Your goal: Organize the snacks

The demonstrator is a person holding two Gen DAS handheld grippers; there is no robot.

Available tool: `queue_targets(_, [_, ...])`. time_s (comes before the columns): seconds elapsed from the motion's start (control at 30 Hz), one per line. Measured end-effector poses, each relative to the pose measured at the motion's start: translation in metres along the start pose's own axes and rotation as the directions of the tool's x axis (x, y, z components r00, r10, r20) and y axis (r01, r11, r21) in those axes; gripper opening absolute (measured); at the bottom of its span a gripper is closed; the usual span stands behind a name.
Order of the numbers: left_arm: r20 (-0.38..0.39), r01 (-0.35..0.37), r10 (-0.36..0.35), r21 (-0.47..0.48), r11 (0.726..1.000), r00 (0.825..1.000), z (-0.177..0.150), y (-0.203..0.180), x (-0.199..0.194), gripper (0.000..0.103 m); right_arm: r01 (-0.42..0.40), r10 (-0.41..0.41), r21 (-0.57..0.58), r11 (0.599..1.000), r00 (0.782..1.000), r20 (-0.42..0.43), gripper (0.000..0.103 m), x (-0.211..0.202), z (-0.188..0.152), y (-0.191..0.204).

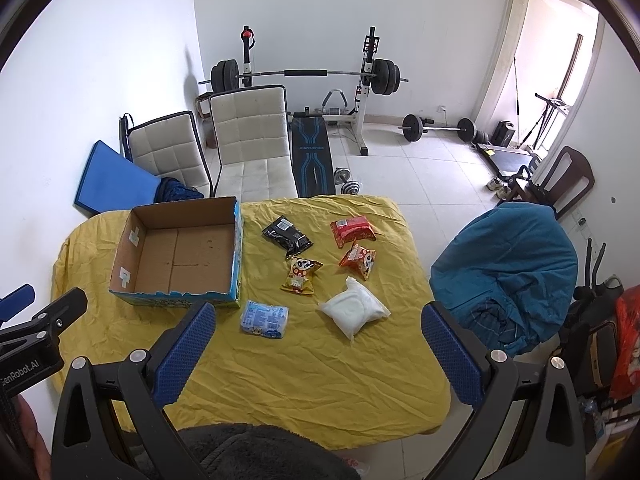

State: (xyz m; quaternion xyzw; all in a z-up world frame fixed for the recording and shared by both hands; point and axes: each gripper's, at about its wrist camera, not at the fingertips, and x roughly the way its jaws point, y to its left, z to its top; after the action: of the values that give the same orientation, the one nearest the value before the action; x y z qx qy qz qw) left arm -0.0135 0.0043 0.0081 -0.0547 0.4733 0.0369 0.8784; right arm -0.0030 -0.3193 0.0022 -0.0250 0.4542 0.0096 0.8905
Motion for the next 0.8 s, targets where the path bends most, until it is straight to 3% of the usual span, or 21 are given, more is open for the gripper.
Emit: queue_targets(0.8, [-0.006,0.006,-0.006,-0.01,1.0,1.0,-0.0038,-0.005,0.0035,0.103,-0.01,0.01,-0.001,1.0,1.0,0.001,0.103,-0.0003,-0.0027,0.0015])
